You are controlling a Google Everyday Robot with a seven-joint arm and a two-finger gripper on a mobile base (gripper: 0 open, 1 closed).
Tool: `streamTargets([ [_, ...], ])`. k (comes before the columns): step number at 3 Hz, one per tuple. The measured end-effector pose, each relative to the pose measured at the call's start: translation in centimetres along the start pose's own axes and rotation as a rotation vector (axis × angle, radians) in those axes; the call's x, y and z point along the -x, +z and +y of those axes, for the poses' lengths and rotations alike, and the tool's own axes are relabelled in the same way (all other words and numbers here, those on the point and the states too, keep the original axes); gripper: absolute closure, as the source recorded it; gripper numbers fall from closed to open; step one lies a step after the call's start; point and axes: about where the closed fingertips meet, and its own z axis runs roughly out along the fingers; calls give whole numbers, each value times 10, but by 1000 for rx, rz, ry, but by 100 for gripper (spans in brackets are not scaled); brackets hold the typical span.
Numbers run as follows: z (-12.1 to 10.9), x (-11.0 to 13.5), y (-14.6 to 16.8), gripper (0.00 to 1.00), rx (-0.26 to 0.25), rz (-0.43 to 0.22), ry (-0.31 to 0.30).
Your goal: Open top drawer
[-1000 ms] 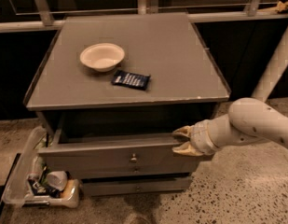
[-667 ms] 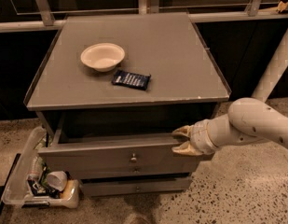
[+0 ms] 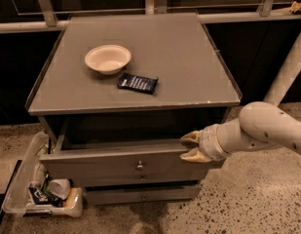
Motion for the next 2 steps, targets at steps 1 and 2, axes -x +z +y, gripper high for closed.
streamTargets([
  [1,6,-1,4,12,29,-13,-15],
  [2,44,-11,11,0,103,-68,-19],
])
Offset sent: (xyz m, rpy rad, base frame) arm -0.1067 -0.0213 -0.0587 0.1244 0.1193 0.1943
